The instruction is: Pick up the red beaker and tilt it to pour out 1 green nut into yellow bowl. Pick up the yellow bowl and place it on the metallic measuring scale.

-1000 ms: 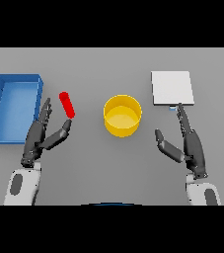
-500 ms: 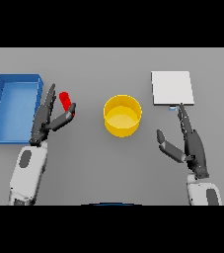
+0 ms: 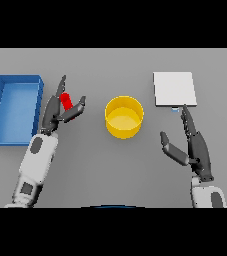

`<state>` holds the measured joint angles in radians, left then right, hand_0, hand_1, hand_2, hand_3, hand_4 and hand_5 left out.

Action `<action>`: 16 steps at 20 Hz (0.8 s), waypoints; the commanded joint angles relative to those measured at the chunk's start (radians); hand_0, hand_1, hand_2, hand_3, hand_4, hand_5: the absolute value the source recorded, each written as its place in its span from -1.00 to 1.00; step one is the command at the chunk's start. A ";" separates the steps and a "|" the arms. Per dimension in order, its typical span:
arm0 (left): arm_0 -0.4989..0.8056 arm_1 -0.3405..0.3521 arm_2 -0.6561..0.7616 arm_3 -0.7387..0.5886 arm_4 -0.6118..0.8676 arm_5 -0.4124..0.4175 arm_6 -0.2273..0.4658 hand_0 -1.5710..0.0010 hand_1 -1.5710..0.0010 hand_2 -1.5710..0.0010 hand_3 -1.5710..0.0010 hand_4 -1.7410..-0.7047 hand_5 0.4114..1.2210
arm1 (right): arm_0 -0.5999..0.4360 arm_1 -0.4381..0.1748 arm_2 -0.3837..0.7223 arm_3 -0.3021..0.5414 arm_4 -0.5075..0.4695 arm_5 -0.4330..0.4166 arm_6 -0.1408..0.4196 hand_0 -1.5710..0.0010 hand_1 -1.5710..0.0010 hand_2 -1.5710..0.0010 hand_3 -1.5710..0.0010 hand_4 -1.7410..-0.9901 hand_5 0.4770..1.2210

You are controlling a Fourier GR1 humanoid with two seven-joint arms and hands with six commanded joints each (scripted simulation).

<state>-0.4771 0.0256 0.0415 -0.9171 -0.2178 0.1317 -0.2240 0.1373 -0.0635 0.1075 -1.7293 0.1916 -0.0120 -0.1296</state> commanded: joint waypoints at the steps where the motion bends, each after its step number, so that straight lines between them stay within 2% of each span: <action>1: -0.011 0.001 0.004 0.013 0.000 0.002 -0.010 1.00 1.00 1.00 1.00 -0.07 -0.34 | -0.005 0.002 0.000 0.001 0.000 -0.002 0.007 1.00 1.00 1.00 1.00 0.27 -0.42; 2: -0.024 -0.003 0.002 0.025 -0.006 0.010 -0.008 1.00 1.00 1.00 1.00 -0.07 -0.33 | 0.001 0.002 0.000 0.001 0.004 -0.005 0.007 1.00 1.00 1.00 1.00 0.28 -0.43; 4: -0.042 -0.007 0.022 0.063 0.002 0.027 -0.049 1.00 0.97 0.95 1.00 -0.14 -0.25 | -0.004 0.009 0.004 0.002 0.012 -0.013 0.008 1.00 1.00 1.00 1.00 0.28 -0.42; 5: -0.058 -0.012 0.029 0.083 0.002 0.039 -0.062 0.88 0.82 0.81 0.94 -0.19 -0.19 | -0.006 0.015 0.011 0.013 0.026 -0.020 0.007 1.00 1.00 1.00 1.00 0.29 -0.43; 6: -0.064 -0.021 0.038 0.100 0.006 0.053 -0.079 0.59 0.54 0.54 0.72 -0.25 -0.11 | -0.008 0.009 0.009 0.012 0.031 -0.022 0.001 1.00 1.00 1.00 1.00 0.30 -0.43; 7: -0.065 -0.020 0.048 0.108 0.011 0.061 -0.083 0.27 0.23 0.24 0.46 -0.39 0.11 | -0.006 0.015 0.015 0.010 0.035 -0.024 -0.003 1.00 1.00 1.00 1.00 0.32 -0.43; 8: -0.060 -0.027 0.044 0.112 0.006 0.060 -0.119 0.02 -0.02 -0.01 0.26 -0.50 0.29 | -0.002 0.009 0.013 -0.004 0.039 -0.027 -0.001 1.00 1.00 1.00 1.00 0.32 -0.42; 9: -0.073 -0.029 0.047 0.120 0.001 0.062 -0.115 -0.19 -0.21 -0.21 0.03 -0.59 0.43 | -0.018 0.005 0.010 -0.004 0.040 -0.027 0.014 1.00 1.00 1.00 1.00 0.33 -0.41; 10: -0.064 -0.039 0.047 0.117 0.001 0.066 -0.142 -0.35 -0.37 -0.37 -0.13 -0.67 0.54 | -0.017 0.001 0.002 0.008 0.028 -0.021 0.022 1.00 1.00 1.00 1.00 0.34 -0.42; 11: -0.072 -0.042 0.053 0.125 0.013 0.060 -0.147 -0.48 -0.50 -0.49 -0.27 -0.73 0.64 | -0.020 0.004 0.000 0.006 0.021 -0.021 0.024 1.00 1.00 1.00 1.00 0.35 -0.43; 12: -0.075 -0.041 0.056 0.135 0.013 0.068 -0.159 -0.58 -0.60 -0.60 -0.42 -0.67 0.71 | -0.020 0.003 -0.001 0.010 0.017 -0.017 0.016 1.00 1.00 1.00 1.00 0.35 -0.44; 13: -0.084 -0.044 0.056 0.144 0.013 0.072 -0.158 -0.67 -0.68 -0.68 -0.53 -0.74 0.75 | -0.026 0.008 0.003 0.011 0.018 -0.018 0.019 1.00 1.00 1.00 1.00 0.36 -0.44; 15: -0.095 -0.044 0.065 0.139 0.026 0.076 -0.141 -0.79 -0.79 -0.79 -0.70 -0.83 0.77 | -0.015 0.014 0.014 0.021 0.040 -0.027 0.006 1.00 1.00 1.00 1.00 0.42 -0.46; 16: -0.087 -0.037 0.063 0.122 0.027 0.077 -0.156 -0.83 -0.84 -0.83 -0.76 -0.87 0.77 | -0.011 0.008 0.011 0.015 0.042 -0.026 0.004 1.00 1.00 1.00 1.00 0.45 -0.47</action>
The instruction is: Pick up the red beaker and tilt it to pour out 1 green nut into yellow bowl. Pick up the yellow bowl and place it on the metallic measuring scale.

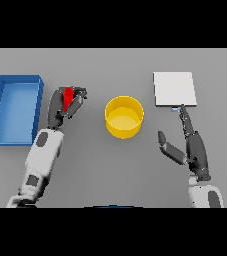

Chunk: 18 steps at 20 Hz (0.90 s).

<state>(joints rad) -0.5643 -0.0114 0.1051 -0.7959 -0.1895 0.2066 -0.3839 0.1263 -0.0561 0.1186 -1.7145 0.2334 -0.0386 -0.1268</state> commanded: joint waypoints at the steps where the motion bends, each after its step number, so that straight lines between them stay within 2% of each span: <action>1: -0.013 0.003 0.002 0.001 0.000 0.006 0.014 -0.86 -0.87 -0.87 -0.81 -0.89 0.77 | -0.003 0.000 -0.002 0.003 0.001 -0.003 -0.006 1.00 1.00 1.00 1.00 0.48 -0.48; 2: -0.014 0.010 -0.005 -0.012 -0.005 0.006 0.022 -0.89 -0.89 -0.89 -0.85 -0.91 0.77 | -0.002 0.011 0.009 0.014 0.013 -0.008 -0.018 1.00 1.00 1.00 1.00 0.51 -0.49; 3: -0.011 0.014 -0.017 -0.038 -0.012 0.005 0.032 -0.91 -0.92 -0.92 -0.88 -0.93 0.77 | -0.014 0.015 0.014 0.018 0.025 -0.015 -0.004 1.00 1.00 1.00 1.00 0.55 -0.50; 6: -0.012 0.047 -0.068 -0.109 -0.053 -0.006 0.081 -0.96 -0.96 -0.96 -0.94 -0.96 0.77 | 0.000 -0.005 0.003 0.019 0.041 -0.027 -0.014 1.00 1.00 1.00 1.00 0.67 -0.52; 11: -0.058 0.164 -0.246 -0.202 -0.252 -0.060 0.220 -0.99 -0.99 -0.99 -0.98 -0.99 0.79 | -0.009 -0.017 -0.002 0.015 0.041 -0.023 -0.021 1.00 1.00 1.00 1.00 0.73 -0.51; 14: -0.057 0.173 -0.310 -0.242 -0.306 -0.082 0.276 -0.99 -0.99 -0.99 -0.98 -0.99 0.76 | -0.005 -0.011 0.001 0.019 0.027 -0.010 -0.029 1.00 1.00 1.00 1.00 0.73 -0.49; 16: -0.066 0.167 -0.335 -0.251 -0.324 -0.089 0.307 -0.99 -0.99 -0.99 -0.98 -0.99 0.79 | -0.009 -0.012 0.005 0.010 0.041 -0.017 -0.010 1.00 1.00 1.00 1.00 0.73 -0.50; 18: -0.106 0.189 -0.392 -0.250 -0.390 -0.113 0.352 -0.99 -0.99 -0.99 -0.99 -0.99 0.82 | -0.005 -0.015 0.001 0.008 0.032 -0.011 -0.018 1.00 1.00 1.00 1.00 0.72 -0.48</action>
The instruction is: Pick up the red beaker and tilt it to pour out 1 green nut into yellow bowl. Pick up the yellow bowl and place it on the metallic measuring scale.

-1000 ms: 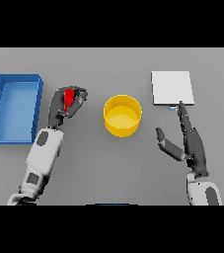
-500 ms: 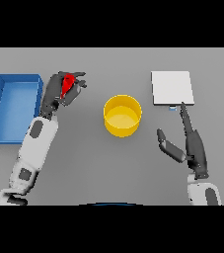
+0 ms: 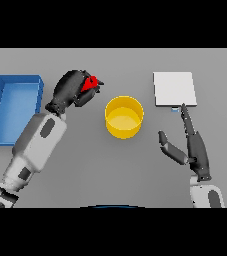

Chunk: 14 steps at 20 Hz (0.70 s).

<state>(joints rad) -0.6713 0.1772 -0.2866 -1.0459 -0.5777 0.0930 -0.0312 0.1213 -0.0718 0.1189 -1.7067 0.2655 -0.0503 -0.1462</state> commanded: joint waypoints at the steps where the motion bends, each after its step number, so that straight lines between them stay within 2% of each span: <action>1: -0.032 0.019 -0.036 0.011 -0.045 -0.020 0.020 -0.99 -0.99 -0.99 -0.99 -0.99 0.83 | -0.002 -0.001 0.002 -0.004 -0.002 0.005 0.001 1.00 1.00 1.00 1.00 0.74 -0.46; 4: -0.113 0.052 -0.151 0.045 -0.162 -0.088 0.035 -1.00 -1.00 -1.00 -0.99 -1.00 0.89 | 0.015 -0.005 0.009 -0.026 0.008 0.005 -0.014 1.00 1.00 1.00 1.00 0.82 -0.42; 5: -0.145 0.064 -0.184 0.059 -0.195 -0.118 0.043 -1.00 -1.00 -1.00 -1.00 -1.00 0.91 | -0.008 0.002 0.007 -0.007 0.011 -0.001 0.010 1.00 1.00 1.00 1.00 0.83 -0.43; 7: -0.201 0.071 -0.256 0.081 -0.251 -0.187 0.048 -1.00 -1.00 -1.00 -1.00 -1.00 0.94 | -0.001 0.006 0.013 -0.003 0.013 0.001 -0.003 1.00 1.00 1.00 1.00 0.79 -0.43; 11: -0.307 0.073 -0.368 0.160 -0.373 -0.295 0.030 -1.00 -1.00 -1.00 -1.00 -0.69 0.98 | 0.007 0.006 0.009 -0.007 -0.005 0.011 -0.017 1.00 1.00 1.00 1.00 0.81 -0.45; 12: -0.331 0.070 -0.391 0.168 -0.393 -0.328 0.029 -1.00 -1.00 -1.00 -1.00 -0.75 0.98 | -0.001 0.012 0.010 -0.001 -0.007 0.012 0.006 1.00 1.00 1.00 1.00 0.81 -0.47; 14: -0.372 0.056 -0.433 0.218 -0.438 -0.346 0.020 -1.00 -1.00 -1.00 -1.00 -0.84 0.99 | 0.005 0.018 0.018 -0.004 0.002 0.008 -0.009 1.00 1.00 1.00 1.00 0.82 -0.48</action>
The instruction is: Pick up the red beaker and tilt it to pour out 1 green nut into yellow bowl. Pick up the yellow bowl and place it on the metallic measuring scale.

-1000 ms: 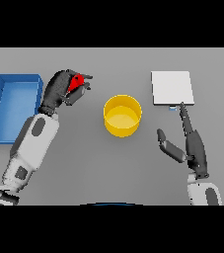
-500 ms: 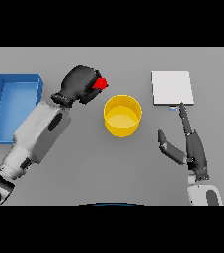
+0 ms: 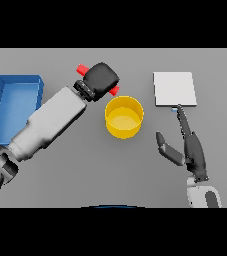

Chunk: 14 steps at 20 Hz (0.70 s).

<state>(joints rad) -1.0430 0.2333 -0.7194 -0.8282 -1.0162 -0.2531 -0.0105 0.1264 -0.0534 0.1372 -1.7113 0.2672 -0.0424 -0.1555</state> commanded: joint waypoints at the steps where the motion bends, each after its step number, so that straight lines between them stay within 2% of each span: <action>1: -0.018 -0.006 -0.023 0.018 -0.023 -0.012 -0.004 -1.00 -1.00 -1.00 -1.00 -0.87 0.99 | 0.002 0.000 0.001 -0.004 -0.005 0.006 0.003 1.00 1.00 1.00 1.00 0.80 -0.46; 2: -0.034 -0.006 -0.047 0.026 -0.046 -0.027 -0.010 -1.00 -1.00 -1.00 -1.00 -0.89 0.99 | -0.007 -0.005 0.003 -0.005 -0.001 0.010 0.021 1.00 1.00 1.00 1.00 0.80 -0.44; 6: -0.091 -0.005 -0.130 0.059 -0.128 -0.070 -0.022 -1.00 -1.00 -1.00 -1.00 -0.96 1.00 | 0.004 -0.001 0.007 -0.010 0.003 0.007 0.014 1.00 1.00 1.00 1.00 0.80 -0.42; 12: -0.133 -0.035 -0.197 0.113 -0.211 -0.031 -0.033 -1.00 -1.00 -1.00 -1.00 -0.99 1.00 | 0.006 0.001 0.002 0.002 -0.025 0.025 -0.019 1.00 1.00 1.00 1.00 0.81 -0.40; 14: -0.126 -0.054 -0.228 0.113 -0.246 -0.019 -0.008 -1.00 -1.00 -1.00 -1.00 -0.99 1.00 | -0.006 0.002 -0.003 0.015 -0.018 0.013 -0.004 1.00 1.00 1.00 1.00 0.83 -0.41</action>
<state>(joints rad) -1.1681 0.1788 -0.9473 -0.7154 -1.2618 -0.2732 -0.0188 0.1199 -0.0515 0.1339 -1.6961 0.2496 -0.0292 -0.1572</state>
